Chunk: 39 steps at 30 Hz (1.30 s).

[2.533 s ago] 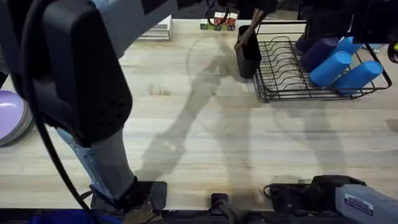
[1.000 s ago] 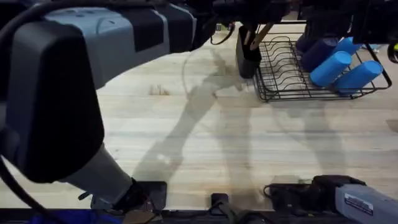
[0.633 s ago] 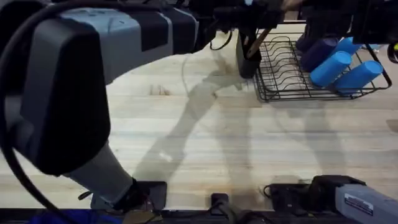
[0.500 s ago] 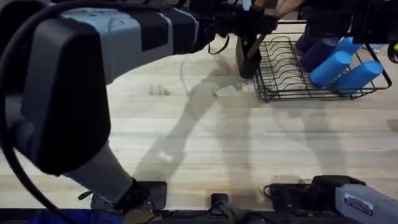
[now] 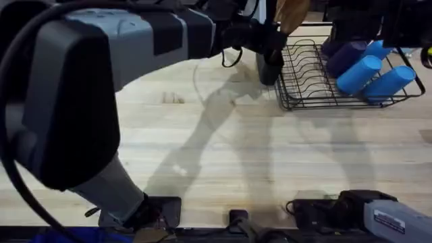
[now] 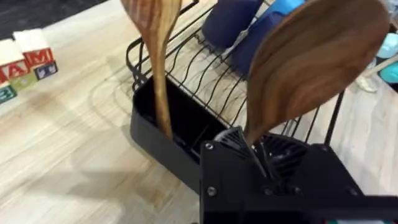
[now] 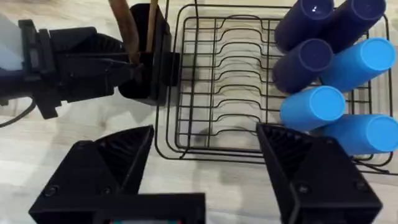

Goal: Pick up the spoon on the table one by one and put them onto the rack

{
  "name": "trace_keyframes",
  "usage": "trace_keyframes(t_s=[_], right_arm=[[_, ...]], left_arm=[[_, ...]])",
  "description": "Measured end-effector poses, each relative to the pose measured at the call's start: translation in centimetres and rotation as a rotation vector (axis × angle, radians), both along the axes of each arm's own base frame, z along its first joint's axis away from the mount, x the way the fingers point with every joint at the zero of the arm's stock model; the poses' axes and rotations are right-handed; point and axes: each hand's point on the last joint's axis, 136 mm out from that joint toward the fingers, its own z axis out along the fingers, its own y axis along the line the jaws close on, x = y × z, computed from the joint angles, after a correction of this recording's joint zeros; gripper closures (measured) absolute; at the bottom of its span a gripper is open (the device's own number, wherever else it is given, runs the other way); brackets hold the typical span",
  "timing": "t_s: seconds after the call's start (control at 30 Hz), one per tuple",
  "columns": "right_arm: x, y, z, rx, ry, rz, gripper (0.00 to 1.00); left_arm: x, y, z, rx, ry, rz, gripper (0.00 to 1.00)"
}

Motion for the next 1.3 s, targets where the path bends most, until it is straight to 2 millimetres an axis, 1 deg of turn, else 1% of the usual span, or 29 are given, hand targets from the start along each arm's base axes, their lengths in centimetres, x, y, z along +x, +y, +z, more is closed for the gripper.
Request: trace_keyframes(t_s=[0.13,0.3,0.4,0.47,0.5,0.6,0.63,0.67,0.73,0.83,0.87,0.9,1.03,1.13,1.23,1.3], right_arm=[[0.0,0.0,0.0,0.0,0.0,0.0,0.004],[0.0,0.0,0.0,0.0,0.0,0.0,0.005],[0.0,0.0,0.0,0.0,0.0,0.0,0.005],[0.0,0.0,0.0,0.0,0.0,0.0,0.005],[0.0,0.0,0.0,0.0,0.0,0.0,0.005],[0.0,0.0,0.0,0.0,0.0,0.0,0.005],[0.0,0.0,0.0,0.0,0.0,0.0,0.005],[0.0,0.0,0.0,0.0,0.0,0.0,0.005],[0.0,0.0,0.0,0.0,0.0,0.0,0.005],[0.0,0.0,0.0,0.0,0.0,0.0,0.005],[0.0,0.0,0.0,0.0,0.0,0.0,0.005],[0.0,0.0,0.0,0.0,0.0,0.0,0.005],[0.0,0.0,0.0,0.0,0.0,0.0,0.005],[0.0,0.0,0.0,0.0,0.0,0.0,0.005],[0.0,0.0,0.0,0.0,0.0,0.0,0.005],[0.0,0.0,0.0,0.0,0.0,0.0,0.005]], left_arm=[[0.0,0.3,-0.5,0.018,0.016,0.012,0.957],[0.1,0.4,-0.6,0.026,0.016,0.024,0.954],[0.2,0.5,-0.7,0.03,0.019,0.029,0.87],[0.0,0.6,-1.0,0.036,0.034,0.032,0.748],[0.0,0.6,-1.1,0.037,0.036,0.033,0.711],[0.1,0.6,-1.0,0.034,0.037,0.036,0.645],[0.1,0.6,-1.0,0.033,0.037,0.037,0.592],[0.1,0.6,-1.0,0.032,0.038,0.038,0.504],[0.1,0.6,-1.0,0.03,0.039,0.039,0.376],[0.1,0.6,-1.0,0.028,0.043,0.042,0.099],[0.1,0.6,-0.9,0.028,0.042,0.042,0.042],[0.1,0.6,-0.9,0.028,0.043,0.042,0.016],[0.2,0.7,-0.8,0.026,0.039,0.044,0.006],[0.3,1.2,0.2,0.017,0.026,0.053,0.005],[0.5,2.4,2.3,-0.001,-0.005,0.075,0.005],[0.7,3.7,4.0,-0.012,-0.025,0.1,0.005]])
